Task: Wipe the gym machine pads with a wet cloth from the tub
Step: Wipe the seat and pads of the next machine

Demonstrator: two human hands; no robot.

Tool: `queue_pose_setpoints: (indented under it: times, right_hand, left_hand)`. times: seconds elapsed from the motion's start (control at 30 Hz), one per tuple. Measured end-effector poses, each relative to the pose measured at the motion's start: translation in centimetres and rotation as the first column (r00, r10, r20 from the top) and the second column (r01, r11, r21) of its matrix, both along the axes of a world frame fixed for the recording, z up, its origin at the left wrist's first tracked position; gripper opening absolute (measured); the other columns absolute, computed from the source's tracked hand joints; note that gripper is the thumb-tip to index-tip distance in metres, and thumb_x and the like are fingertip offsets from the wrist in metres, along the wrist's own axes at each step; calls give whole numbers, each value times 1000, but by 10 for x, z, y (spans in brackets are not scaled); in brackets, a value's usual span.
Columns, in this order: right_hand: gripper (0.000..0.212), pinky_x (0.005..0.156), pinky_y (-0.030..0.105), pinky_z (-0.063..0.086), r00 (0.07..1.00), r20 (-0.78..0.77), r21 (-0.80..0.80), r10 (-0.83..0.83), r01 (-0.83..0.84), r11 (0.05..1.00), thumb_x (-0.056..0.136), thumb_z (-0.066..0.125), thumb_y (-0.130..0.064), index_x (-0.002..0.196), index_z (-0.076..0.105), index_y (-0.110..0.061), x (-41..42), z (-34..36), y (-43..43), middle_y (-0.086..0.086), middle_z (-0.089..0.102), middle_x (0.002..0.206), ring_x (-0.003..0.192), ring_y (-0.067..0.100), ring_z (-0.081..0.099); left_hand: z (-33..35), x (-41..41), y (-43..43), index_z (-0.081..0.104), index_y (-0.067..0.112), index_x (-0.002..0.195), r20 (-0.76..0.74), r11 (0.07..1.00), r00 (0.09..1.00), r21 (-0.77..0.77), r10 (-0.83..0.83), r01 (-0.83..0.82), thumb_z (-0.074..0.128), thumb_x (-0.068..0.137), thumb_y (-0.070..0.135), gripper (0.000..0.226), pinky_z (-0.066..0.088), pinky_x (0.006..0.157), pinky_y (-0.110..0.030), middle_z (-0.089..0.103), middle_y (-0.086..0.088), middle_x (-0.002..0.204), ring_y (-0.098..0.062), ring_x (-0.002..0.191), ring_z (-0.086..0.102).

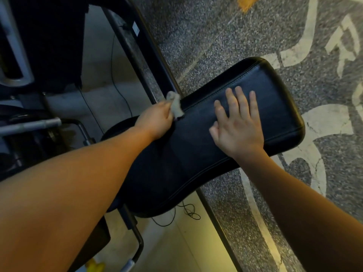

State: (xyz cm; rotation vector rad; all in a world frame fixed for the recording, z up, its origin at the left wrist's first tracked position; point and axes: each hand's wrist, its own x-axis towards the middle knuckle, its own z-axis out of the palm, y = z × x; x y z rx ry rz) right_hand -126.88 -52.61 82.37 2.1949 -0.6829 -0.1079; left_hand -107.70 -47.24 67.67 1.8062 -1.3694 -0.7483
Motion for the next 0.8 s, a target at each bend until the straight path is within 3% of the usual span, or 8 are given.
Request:
queue_pose_setpoints:
  times: [0.13,0.27,0.37,0.47,0.57,0.67,0.73,0.8]
  right_hand:
    - [56,123,62,11,1000,-1,-15,-6,6,1000,97,44,-38,144,54,-9,0,-1,0,25,35,159,152,41,23]
    - [57,124,62,10,1000,-13,-14,-26,26,1000,97,44,-39,145,53,-9,3,-1,3,26,34,159,152,42,22]
    - [57,124,61,8,997,-31,-11,-66,65,998,100,42,-42,146,51,-10,5,-2,3,25,32,160,153,41,19]
    - [58,124,61,7,994,-51,-29,-99,97,995,104,36,-46,147,50,-11,6,-3,4,24,30,162,153,40,17]
    - [58,124,61,5,993,-49,-33,-106,105,994,104,35,-46,147,51,-10,8,-5,5,25,29,162,153,41,16]
    - [58,124,61,5,993,-31,-35,-114,113,993,104,36,-45,146,52,-9,9,-6,6,26,30,161,153,41,15]
    - [58,124,61,4,992,-35,-30,-118,117,993,104,36,-46,146,51,-9,11,-7,8,26,30,161,153,41,15]
    - [59,125,61,3,991,-45,-33,-126,125,992,104,34,-46,147,51,-9,12,-7,8,26,29,162,154,42,15]
  left_hand:
    - [6,-2,-4,35,11,151,0,996,999,75,37,-37,30,105,23,48,42,106,-47,45,-19,149,-38,127,49]
    - [19,-17,-11,22,10,158,39,992,998,-118,-47,51,34,105,27,57,26,119,-43,28,-14,162,-33,144,33]
    - [-12,-7,6,25,9,156,102,1000,995,3,-13,13,32,104,28,56,16,123,-45,31,-16,160,-31,144,33]
    - [-30,8,20,38,5,147,120,977,992,202,47,-71,28,103,30,51,26,117,-49,45,-22,145,-36,132,43]
    - [-9,3,12,43,4,140,-6,992,998,110,57,-56,31,105,30,45,35,110,-47,48,-23,138,-38,126,45]
    - [-1,-10,8,35,6,148,9,998,1000,-59,-11,12,31,106,35,50,27,115,-46,43,-19,148,-35,135,40]
    - [-20,-3,17,33,8,150,41,1000,999,-9,12,-12,30,106,37,53,26,116,-48,42,-17,150,-34,135,41]
    - [-42,10,27,41,7,143,60,987,994,129,92,-99,30,105,35,49,34,110,-50,49,-21,139,-37,122,48]
